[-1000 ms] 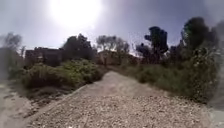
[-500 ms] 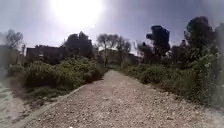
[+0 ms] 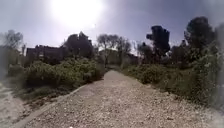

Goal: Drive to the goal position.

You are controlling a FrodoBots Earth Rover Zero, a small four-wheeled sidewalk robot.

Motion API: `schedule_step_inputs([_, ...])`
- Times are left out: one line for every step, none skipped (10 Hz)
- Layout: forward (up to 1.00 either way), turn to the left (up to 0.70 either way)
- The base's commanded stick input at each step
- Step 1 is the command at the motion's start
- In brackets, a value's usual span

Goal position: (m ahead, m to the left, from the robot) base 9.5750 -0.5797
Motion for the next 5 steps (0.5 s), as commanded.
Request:
schedule_step_inputs([0.7,0.0])
schedule_step_inputs([0.7,0.0])
schedule_step_inputs([0.7,0.0])
schedule_step_inputs([0.7,0.0])
schedule_step_inputs([0.7,0.0])
